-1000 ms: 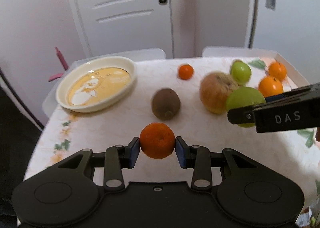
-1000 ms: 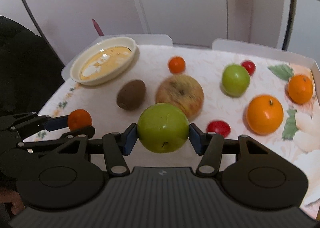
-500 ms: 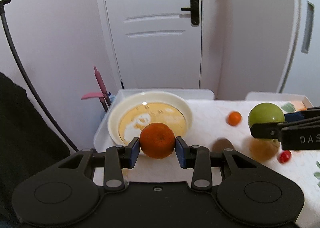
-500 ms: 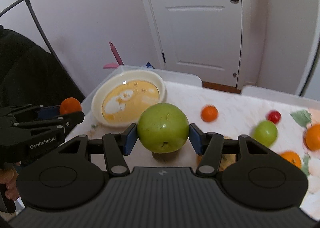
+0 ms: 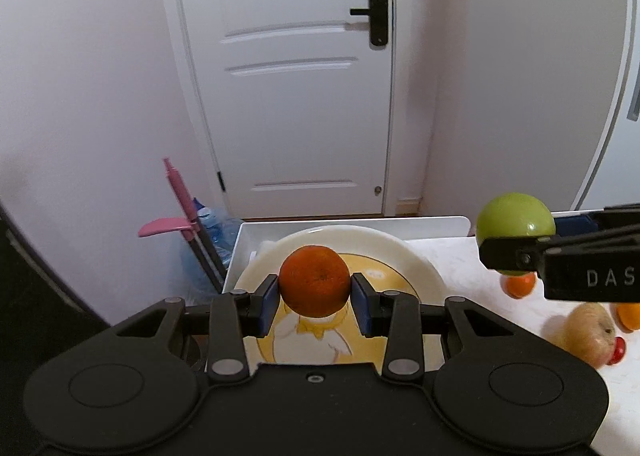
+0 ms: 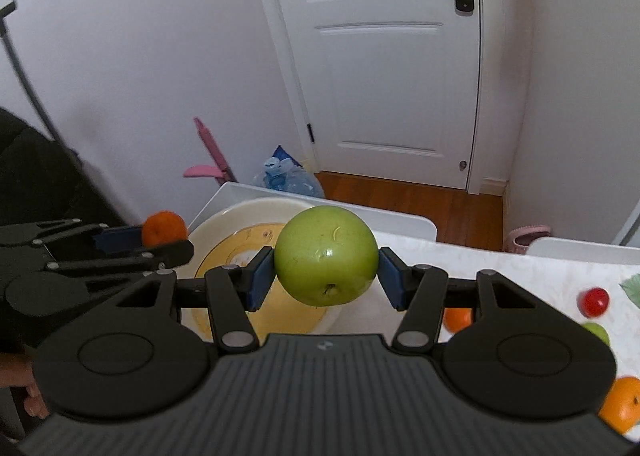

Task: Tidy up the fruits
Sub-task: 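Carry the tangerine and green apple with both tools over the duck bowl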

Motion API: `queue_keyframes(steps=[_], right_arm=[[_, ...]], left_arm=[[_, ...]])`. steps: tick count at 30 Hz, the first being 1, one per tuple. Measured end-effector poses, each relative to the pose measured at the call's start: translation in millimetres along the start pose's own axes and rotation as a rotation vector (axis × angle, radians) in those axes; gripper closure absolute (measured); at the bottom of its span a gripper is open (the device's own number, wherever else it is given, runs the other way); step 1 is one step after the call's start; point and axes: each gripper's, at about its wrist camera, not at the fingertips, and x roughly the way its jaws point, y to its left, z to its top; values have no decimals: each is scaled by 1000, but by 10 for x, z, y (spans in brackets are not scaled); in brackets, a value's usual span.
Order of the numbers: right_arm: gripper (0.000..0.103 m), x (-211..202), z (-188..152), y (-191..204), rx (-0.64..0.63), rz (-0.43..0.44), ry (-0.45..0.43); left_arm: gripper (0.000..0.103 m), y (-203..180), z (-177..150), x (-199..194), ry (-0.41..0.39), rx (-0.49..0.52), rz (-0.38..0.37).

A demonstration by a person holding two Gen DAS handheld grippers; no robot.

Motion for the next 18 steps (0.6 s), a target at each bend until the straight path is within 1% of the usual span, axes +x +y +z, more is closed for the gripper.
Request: queue_keyframes(steps=[6,14,18], right_arm=[[32,359,150,37,18,-24,15],[32,732,157,22,40,-45,61],[32,828,157,-3,53,-57,78]], left_arm=[[61,86,50,447,35,42,-35],[61,107,30,1009,90,93,-52],[60,91,13,1130,103,106,-68]])
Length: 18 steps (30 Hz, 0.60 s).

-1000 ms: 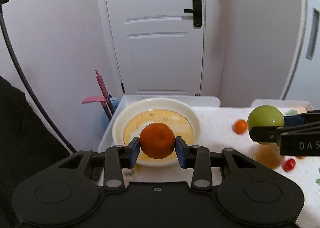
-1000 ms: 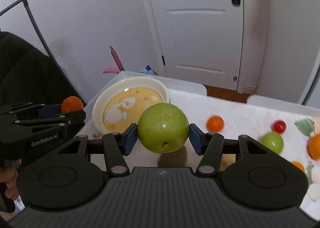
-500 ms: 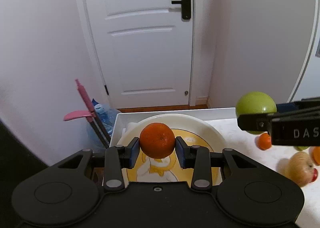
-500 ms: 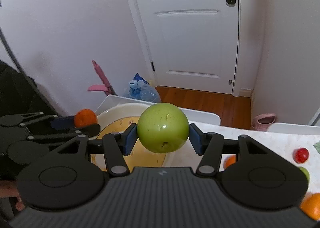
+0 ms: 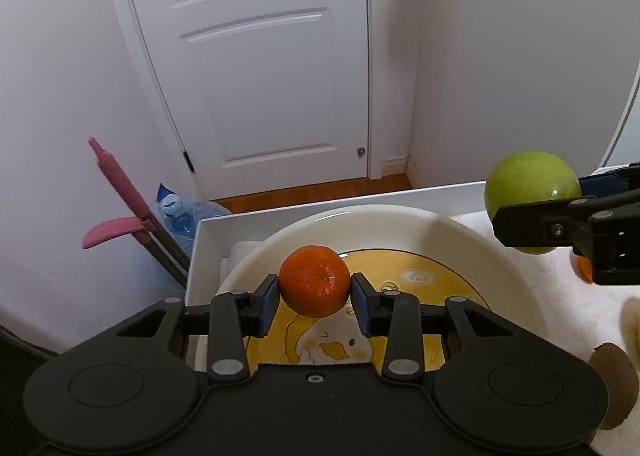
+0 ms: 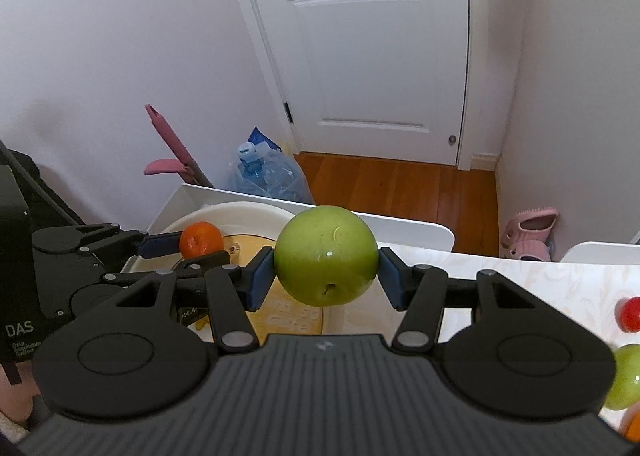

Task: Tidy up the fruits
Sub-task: 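Carry the tangerine and green apple with both tools over the duck bowl, then open the left tool dropping the tangerine while the right tool releases the apple into the bowl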

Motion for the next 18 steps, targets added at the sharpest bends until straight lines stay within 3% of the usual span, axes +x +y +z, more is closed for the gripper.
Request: queue_keyframes(steps=[3,5,8,13,18], right_arm=[[32,19,16,-15,6,-3,4],[32,14,36,-20,5,-3,3],[32,31,56,-5,-6,5,5],[32,86,46,16,-26,30,24],[32,184,5,91,-62,53,52]], left_arm=[[51,28,3,17,-2,-6,-8],[24,57,12,-10,-14,0,1],[8,80,16,-94,-32,9,22],[0,134,-52,-259,-16,-18,27],[0,147,-177,-354,23,-22,53]])
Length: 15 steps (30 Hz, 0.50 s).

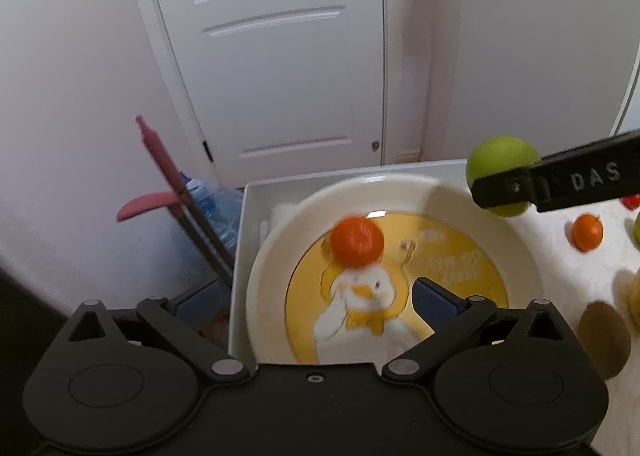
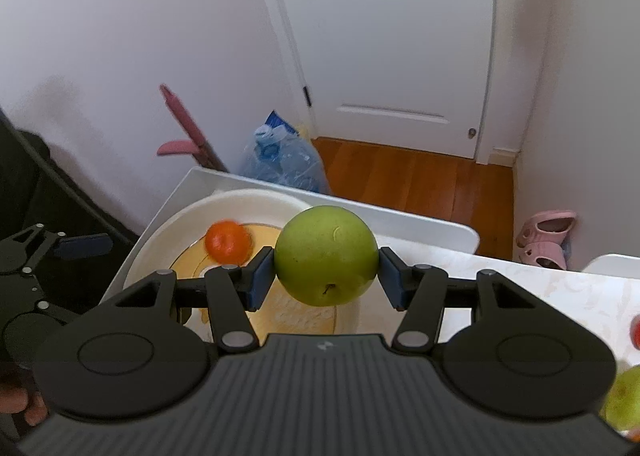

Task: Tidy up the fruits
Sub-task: 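Open the left tool dropping the tangerine while the right tool releases the apple into the bowl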

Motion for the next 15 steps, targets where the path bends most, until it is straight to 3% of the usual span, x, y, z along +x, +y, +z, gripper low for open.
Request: queue_keyframes(steps=[10,15], right_arm=[[32,297,-52,260,-157,45,30],[32,366,-90,302,-184,47,31]], left_arm=[[0,-78,-213,-108,41,47,26],[0,-59,-283,-127,42,52,-2]])
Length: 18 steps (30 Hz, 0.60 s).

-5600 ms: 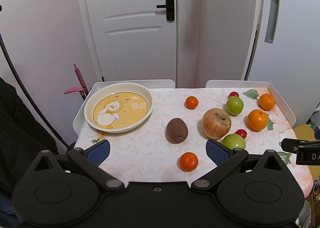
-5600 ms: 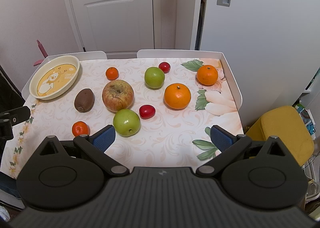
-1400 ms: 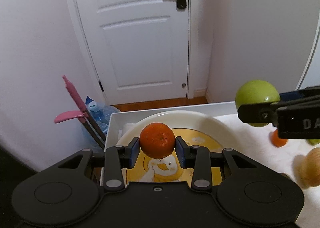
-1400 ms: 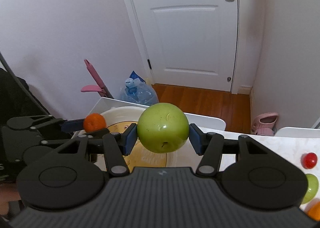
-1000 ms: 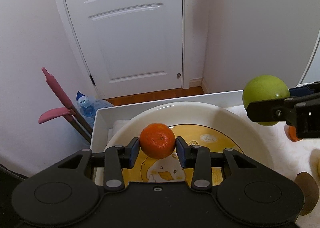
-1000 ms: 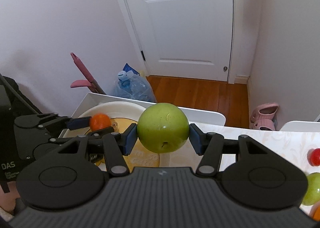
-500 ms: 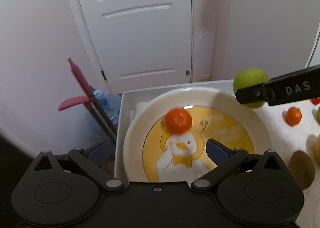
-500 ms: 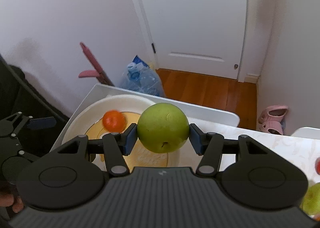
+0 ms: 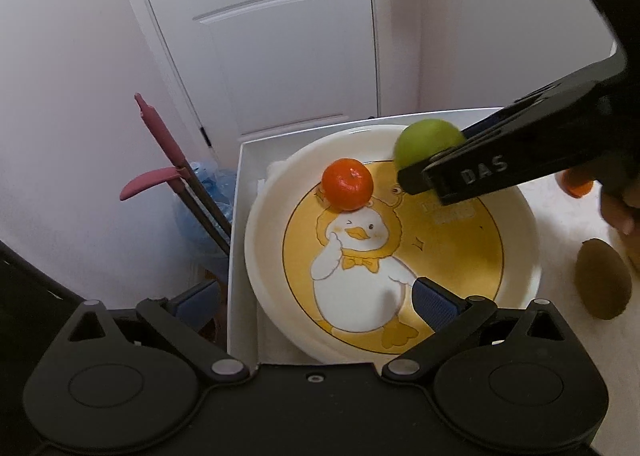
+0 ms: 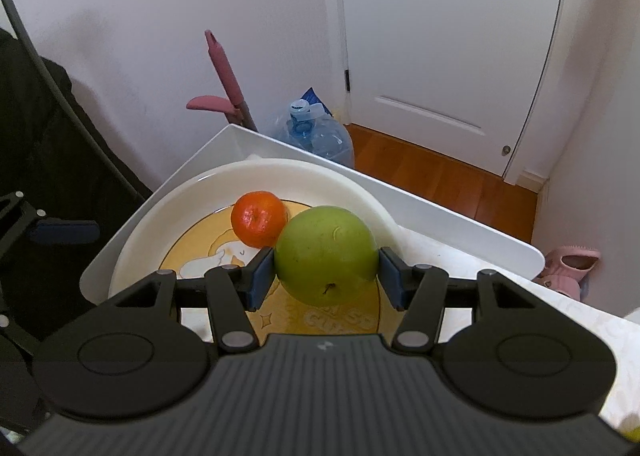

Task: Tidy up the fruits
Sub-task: 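Open the left tool dropping the tangerine while the right tool releases the apple into the bowl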

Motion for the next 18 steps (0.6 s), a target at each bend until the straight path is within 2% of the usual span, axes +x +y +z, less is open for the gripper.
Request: queue_keyframes(steps=[3,4,10,15,18], right_arm=[[11,-77,13,31,-19,-14,-43],[0,-108,18,38,-19,-27,-54],[0,-279,5,23,34,-44,-65],[0,-478,-6,57,60,-51,-84],[0,-635,-22,82,74,-59,-102]], left_arm=[[0,18,-8,-26,-9,-8,-9],[0,20,-6,-37,-12,-11,-9],[0,-21,-5,-129,-30,-9,-7],[0,18,-4,-243,-55,-76,-41],[0,-1,19,-327,-66,-77,-44]])
